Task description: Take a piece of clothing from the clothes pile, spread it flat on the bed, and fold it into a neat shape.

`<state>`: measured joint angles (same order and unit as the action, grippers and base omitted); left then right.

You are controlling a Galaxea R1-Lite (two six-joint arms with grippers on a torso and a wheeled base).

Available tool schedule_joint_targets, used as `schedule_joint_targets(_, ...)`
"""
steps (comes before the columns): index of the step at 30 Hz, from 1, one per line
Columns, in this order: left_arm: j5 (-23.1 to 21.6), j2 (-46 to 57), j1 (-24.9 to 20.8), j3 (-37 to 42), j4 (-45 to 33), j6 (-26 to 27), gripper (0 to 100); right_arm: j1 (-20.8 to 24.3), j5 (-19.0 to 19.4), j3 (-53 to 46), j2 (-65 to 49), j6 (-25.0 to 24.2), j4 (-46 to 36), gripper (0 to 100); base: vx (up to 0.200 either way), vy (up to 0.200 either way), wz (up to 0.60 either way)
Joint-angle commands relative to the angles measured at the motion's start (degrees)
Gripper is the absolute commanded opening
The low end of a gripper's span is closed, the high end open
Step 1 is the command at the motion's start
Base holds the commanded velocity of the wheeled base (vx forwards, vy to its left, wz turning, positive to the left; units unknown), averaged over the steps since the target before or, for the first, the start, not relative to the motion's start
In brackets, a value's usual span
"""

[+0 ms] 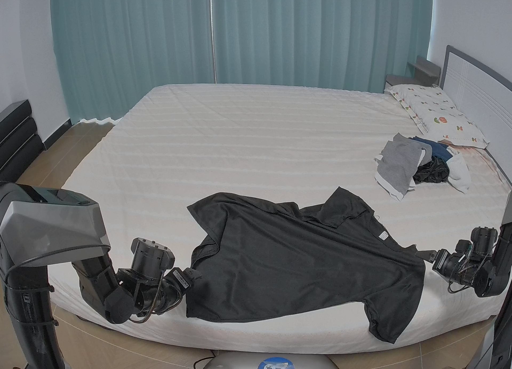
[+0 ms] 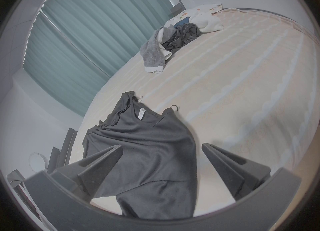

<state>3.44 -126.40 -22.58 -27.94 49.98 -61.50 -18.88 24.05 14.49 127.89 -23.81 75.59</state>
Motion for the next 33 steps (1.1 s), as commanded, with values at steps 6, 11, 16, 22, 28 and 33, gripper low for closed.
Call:
schedule_joint_targets(6, -0.1, 0.3, -0.2, 0.1, 0.0, 0.0, 100, 1.8, 0.1, -2.2, -3.0, -0.2, 0.5, 100, -0.200, 0.000, 0.00)
schedule_joint_targets(11, -0.2, -0.2, -0.3, 0.1, 0.0, 0.0, 100, 2.0, 0.1, -2.2, -2.8, -0.2, 0.5, 100, -0.120, 0.000, 0.00)
schedule_joint_targets(16, 0.3, -0.3, -1.2, -0.4, 0.0, 0.2, 100, 2.2, 0.2, -2.1, -2.5, -0.2, 0.5, 100, 0.000, 0.000, 0.00)
schedule_joint_targets(22, 0.7, -1.9, -2.0, -4.2, -0.1, 0.7, 100, 3.4, 0.4, -2.9, -2.0, -0.2, 0.5, 100, 0.000, 0.000, 0.00)
schedule_joint_targets(28, 0.7, -3.1, -3.1, -5.2, -0.1, 1.3, 100, 3.4, 0.3, -3.6, -1.8, -0.1, 0.4, 100, 0.000, 0.000, 0.00)
schedule_joint_targets(33, 2.3, -4.0, -4.3, -5.5, -0.1, 2.4, 100, 4.1, 0.2, -4.1, -1.5, 0.1, 0.4, 100, 0.000, 0.000, 0.00)
